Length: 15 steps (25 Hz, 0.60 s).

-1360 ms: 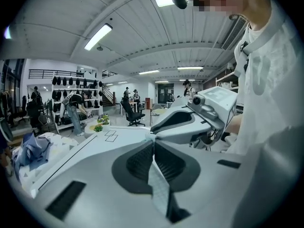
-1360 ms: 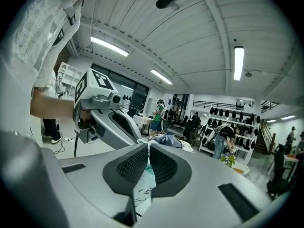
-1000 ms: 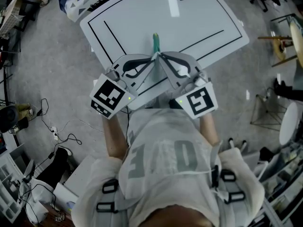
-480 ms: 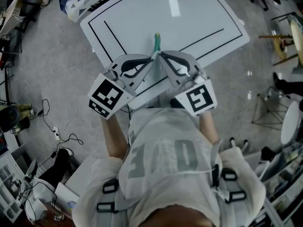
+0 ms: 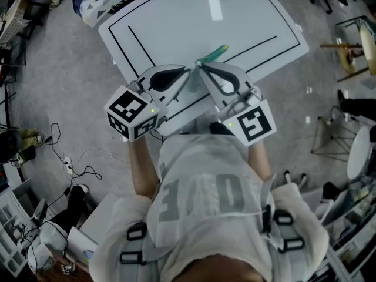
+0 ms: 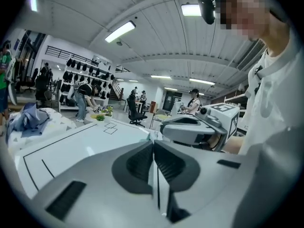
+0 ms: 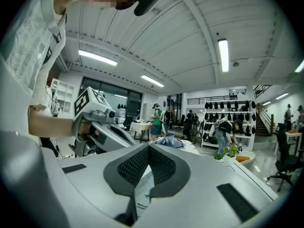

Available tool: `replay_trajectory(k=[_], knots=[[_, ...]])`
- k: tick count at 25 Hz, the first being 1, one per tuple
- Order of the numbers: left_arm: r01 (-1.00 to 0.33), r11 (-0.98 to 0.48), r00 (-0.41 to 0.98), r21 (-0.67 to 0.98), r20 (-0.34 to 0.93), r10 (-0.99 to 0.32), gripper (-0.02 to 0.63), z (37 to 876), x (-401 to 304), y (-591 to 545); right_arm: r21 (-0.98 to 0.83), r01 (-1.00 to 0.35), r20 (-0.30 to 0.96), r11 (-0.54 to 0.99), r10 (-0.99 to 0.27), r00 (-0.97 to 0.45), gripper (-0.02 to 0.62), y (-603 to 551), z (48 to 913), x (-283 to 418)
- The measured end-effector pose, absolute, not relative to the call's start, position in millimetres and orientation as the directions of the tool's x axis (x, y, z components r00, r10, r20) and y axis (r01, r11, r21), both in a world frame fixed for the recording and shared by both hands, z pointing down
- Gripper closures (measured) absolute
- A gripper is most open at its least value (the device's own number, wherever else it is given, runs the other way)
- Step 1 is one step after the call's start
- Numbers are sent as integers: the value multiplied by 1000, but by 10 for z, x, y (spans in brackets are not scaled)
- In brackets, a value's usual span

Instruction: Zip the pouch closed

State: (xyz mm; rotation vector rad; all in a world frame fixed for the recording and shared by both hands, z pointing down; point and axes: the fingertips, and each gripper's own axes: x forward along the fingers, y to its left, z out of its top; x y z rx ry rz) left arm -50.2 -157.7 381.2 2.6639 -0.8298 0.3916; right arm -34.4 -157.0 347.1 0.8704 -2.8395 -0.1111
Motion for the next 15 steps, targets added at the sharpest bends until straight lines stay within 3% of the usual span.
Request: replay_trajectory(k=[4, 9, 15], knots=[[-518, -820, 847, 243, 277, -453, 598, 3777, -357, -1515, 21, -591, 115, 807, -589, -800, 588, -1639, 3520, -259], [-462, -875, 856, 144, 330, -397, 601, 3749, -306, -1433, -180, -643, 94, 744, -638, -764, 588, -1763, 3700, -17], [-448, -878, 859, 168, 353, -370, 601, 3769, -385, -1348, -126, -686, 142, 717, -671, -728, 588, -1836, 3799, 33]])
